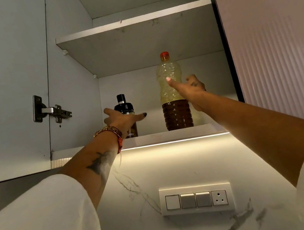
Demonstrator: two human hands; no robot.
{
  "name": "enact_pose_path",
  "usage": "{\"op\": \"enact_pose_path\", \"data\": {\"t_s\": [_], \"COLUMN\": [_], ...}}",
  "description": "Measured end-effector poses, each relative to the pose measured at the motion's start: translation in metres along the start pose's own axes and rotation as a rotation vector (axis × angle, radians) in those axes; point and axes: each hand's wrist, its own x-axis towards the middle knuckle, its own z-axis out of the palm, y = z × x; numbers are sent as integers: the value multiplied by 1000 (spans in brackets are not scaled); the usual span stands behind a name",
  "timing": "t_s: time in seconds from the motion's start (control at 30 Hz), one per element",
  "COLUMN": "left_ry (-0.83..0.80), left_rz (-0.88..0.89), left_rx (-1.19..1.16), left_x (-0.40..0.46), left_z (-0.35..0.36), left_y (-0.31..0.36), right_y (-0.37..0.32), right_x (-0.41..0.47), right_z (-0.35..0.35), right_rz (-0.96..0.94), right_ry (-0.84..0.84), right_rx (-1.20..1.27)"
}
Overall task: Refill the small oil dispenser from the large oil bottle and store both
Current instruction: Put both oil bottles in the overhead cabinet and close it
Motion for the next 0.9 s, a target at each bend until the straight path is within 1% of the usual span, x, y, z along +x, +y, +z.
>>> {"op": "enact_pose_path", "data": {"t_s": [0.07,0.13,0.2,0.33,0.47,0.7,0.9], "left_ry": [41,81,108,129,114,32,27], "left_rz": [140,272,339,384,426,446,446], "left_rx": [-52,-49,-43,-81,-97,-137,-164], "left_x": [-11,-25,-39,-57,-74,-136,-189], "left_z": [-9,-21,-36,-68,-92,-127,-171], "left_y": [2,7,10,20,25,38,59], "right_y": [-11,-22,-33,-55,-65,-95,-128], "right_x": [-16,-32,-51,-85,-119,-186,-247], "right_z": [-9,-18,-26,-38,-48,-75,-99], "right_rz": [-27,-53,-72,-103,-122,-81,-70], "right_ry": [44,56,78,122,152,223,217], "right_rx": [12,37,38,54,41,47,67]}}
